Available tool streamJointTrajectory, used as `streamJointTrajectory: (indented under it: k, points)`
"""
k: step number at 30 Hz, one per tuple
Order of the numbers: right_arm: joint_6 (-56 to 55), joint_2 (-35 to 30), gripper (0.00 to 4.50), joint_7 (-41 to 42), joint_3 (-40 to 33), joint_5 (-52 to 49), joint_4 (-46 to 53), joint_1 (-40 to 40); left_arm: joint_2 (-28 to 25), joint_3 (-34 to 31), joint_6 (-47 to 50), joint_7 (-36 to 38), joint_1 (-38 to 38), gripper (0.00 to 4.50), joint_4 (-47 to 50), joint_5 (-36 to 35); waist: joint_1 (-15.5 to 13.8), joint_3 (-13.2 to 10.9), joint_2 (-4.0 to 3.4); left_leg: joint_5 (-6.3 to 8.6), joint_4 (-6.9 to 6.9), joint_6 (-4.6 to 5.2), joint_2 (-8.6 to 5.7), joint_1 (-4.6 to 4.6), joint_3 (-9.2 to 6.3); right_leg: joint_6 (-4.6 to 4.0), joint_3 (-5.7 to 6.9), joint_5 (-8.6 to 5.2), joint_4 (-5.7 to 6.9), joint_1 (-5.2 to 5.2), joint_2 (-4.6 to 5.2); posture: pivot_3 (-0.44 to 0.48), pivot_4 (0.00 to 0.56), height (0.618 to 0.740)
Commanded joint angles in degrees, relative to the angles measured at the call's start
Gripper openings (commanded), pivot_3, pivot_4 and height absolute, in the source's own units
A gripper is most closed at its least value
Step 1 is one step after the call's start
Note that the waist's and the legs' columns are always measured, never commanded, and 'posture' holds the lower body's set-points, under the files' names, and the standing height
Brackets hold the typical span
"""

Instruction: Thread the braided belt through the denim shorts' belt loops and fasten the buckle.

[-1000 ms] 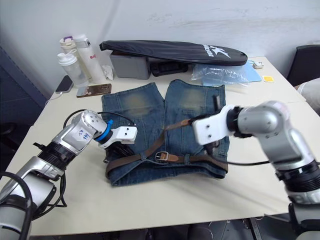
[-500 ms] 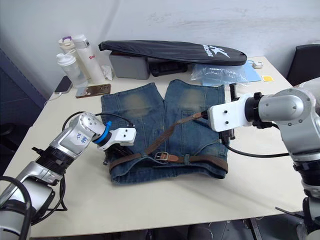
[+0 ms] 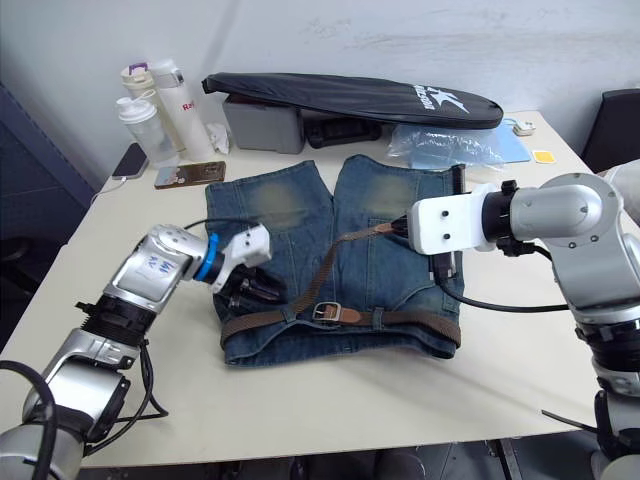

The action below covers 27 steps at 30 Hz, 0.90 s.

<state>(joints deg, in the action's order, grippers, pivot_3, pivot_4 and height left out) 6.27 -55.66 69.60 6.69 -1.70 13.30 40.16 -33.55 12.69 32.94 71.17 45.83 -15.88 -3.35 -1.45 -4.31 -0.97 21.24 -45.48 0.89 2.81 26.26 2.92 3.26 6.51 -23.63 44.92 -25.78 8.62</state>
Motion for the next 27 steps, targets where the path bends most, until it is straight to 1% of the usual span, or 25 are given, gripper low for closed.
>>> streamJointTrajectory:
  k: [1,2,3,5,8,9,12,14,20,21,25,27]
  points:
    - [2.08,0.53,0.0,-0.36,-0.41,-1.04,1.71,1.24,-0.82,-6.32,-2.74,-3.85,2.39,3.56,5.56,-3.1,0.07,-0.01,0.01,-0.18,0.0,-0.01,-0.01,-0.03,0.02,0.0,0.03,0.0,-0.1,0.09,0.02,0.0,0.15,0.622]
    - [2.66,0.62,0.0,-0.35,-0.31,-1.02,1.89,1.26,-0.72,-6.9,-3.59,-4.83,2.15,4.09,6.89,-3.25,0.07,0.0,0.01,-0.21,0.01,-0.03,-0.01,-0.07,0.03,0.01,0.03,0.0,-0.1,0.13,0.02,0.0,0.15,0.622]
    - [3.69,0.62,0.0,-0.29,-0.16,-0.9,2.02,1.29,0.3,-7.41,-4.85,-7.87,1.93,4.35,9.09,-2.52,0.04,0.0,0.0,-0.24,0.01,-0.06,0.0,-0.13,0.04,0.01,0.01,0.0,-0.07,0.19,0.02,0.0,0.15,0.622]
    - [4.94,0.58,0.0,-0.22,-0.02,-0.67,2.14,1.33,2.07,-7.7,-6.28,-12.81,1.5,4.35,12.12,-1.36,0.0,0.0,0.0,-0.26,0.0,-0.09,0.01,-0.12,0.06,0.01,-0.03,0.0,-0.06,0.21,0.03,0.0,0.15,0.622]
    - [6.83,0.84,0.0,-0.2,0.49,-0.59,2.62,1.57,6.87,-7.1,0.3,-17.26,-0.34,4.35,21.24,-4.34,-0.06,0.0,0.01,-0.27,0.17,-0.11,0.04,-0.07,0.07,0.03,-0.07,0.01,-0.05,0.2,0.0,0.0,0.15,0.622]
    - [7.36,0.94,0.0,-0.26,0.64,-0.58,2.78,1.65,8.32,-6.27,2.3,-19.16,-0.8,4.35,23.58,-4.06,-0.05,-0.01,0.01,-0.28,0.19,-0.13,0.03,-0.06,0.07,0.04,-0.12,0.02,-0.04,0.21,0.0,0.0,0.15,0.622]
    - [8.45,1.13,0.0,-0.4,0.98,-0.55,3.32,1.8,10.36,-3.13,3.26,-23.07,-2.11,4.35,27.07,-1.83,-0.03,-0.03,0.05,-0.4,0.19,-0.34,-0.05,-0.06,0.21,0.05,-0.17,0.02,-0.05,0.26,-0.01,0.0,0.15,0.622]
    - [8.87,1.22,0.0,-0.44,1.08,-0.58,3.64,1.86,11.11,-1.71,3.55,-24.54,-2.6,4.35,28.14,-1.65,-0.03,-0.04,0.07,-0.44,0.2,-0.37,-0.07,-0.07,0.45,0.05,-0.15,0.02,-0.09,0.27,0.0,0.0,0.15,0.622]
    - [9.82,1.46,0.0,-0.57,0.94,-0.88,4.66,2.01,8.83,2.52,-3.94,-26.09,-1.83,4.35,22.53,3.13,-0.03,-0.06,0.11,-0.62,0.33,-0.46,0.04,-0.12,0.7,0.08,0.11,0.01,-0.4,0.29,-0.05,0.0,0.15,0.622]
    - [9.79,1.52,0.0,-0.66,0.95,-0.79,4.57,2.11,8.87,2.83,-4.83,-26.28,-1.74,4.35,21.79,3.48,-0.03,-0.07,0.11,-0.76,0.33,-0.68,0.04,-0.12,0.7,0.08,0.14,0.0,-0.47,0.29,-0.03,0.0,0.15,0.622]
    - [9.45,1.65,0.0,-0.95,1.12,-0.36,5.13,2.12,10.54,3.21,-7.14,-27.66,-2.77,4.35,19.27,3.73,-0.08,-0.07,0.11,-0.8,0.35,-0.73,0.06,-0.11,0.79,0.08,0.23,0.01,-0.5,0.28,-0.04,0.0,0.15,0.622]
    - [9.77,1.8,0.0,-0.95,1.08,-0.51,5.46,2.1,11.41,2.75,-7.69,-28.31,-2.87,3.81,18.34,3.15,-0.09,-0.08,0.13,-0.8,0.35,-0.73,0.05,-0.08,0.83,0.08,0.29,0.01,-0.5,0.28,-0.03,0.0,0.15,0.622]
